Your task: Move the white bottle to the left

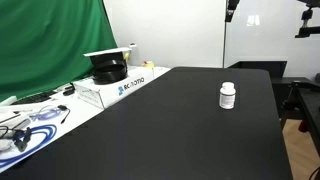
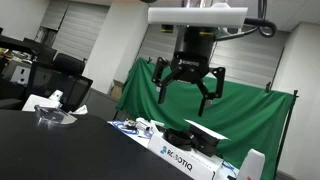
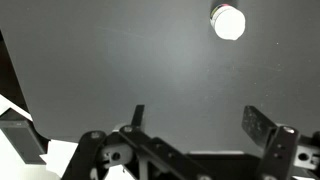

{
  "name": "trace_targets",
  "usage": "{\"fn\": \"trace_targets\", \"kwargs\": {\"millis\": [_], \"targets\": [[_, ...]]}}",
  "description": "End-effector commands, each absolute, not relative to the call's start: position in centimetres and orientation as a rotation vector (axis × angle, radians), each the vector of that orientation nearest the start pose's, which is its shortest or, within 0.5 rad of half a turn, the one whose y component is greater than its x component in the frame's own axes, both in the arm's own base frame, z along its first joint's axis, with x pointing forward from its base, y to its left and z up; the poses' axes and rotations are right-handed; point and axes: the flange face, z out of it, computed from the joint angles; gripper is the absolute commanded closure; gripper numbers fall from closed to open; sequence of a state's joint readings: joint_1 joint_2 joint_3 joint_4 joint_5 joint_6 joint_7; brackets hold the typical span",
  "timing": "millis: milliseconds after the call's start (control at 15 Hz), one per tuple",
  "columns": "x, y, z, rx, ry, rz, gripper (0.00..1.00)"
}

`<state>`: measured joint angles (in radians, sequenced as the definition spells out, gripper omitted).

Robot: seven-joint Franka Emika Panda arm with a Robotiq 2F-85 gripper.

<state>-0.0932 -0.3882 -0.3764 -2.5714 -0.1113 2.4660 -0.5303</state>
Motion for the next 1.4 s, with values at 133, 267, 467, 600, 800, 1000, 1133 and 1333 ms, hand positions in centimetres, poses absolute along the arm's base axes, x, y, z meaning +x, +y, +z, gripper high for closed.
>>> {"fn": "trace_targets", "kwargs": {"millis": [133, 267, 467, 600, 800, 1000, 1133, 1333], "targets": [[38.8, -19.7, 41.4, -3.178, -0.232, -0.414, 0.00], [38.8, -19.7, 41.4, -3.178, -0.232, -0.414, 0.00], [38.8, -19.7, 41.4, -3.178, -0.232, -0.414, 0.00], [38.9, -19.3, 41.2, -3.201, -0.245, -0.430, 0.00], [39.4, -16.9, 40.4, -3.198, -0.337, -0.417, 0.00], [39.6, -14.0, 39.6, -3.197, -0.453, -0.383, 0.00], [39.5, -12.6, 38.6, -3.190, -0.520, -0.341, 0.00], [39.0, -11.8, 36.4, -3.191, -0.609, -0.249, 0.00]]}}
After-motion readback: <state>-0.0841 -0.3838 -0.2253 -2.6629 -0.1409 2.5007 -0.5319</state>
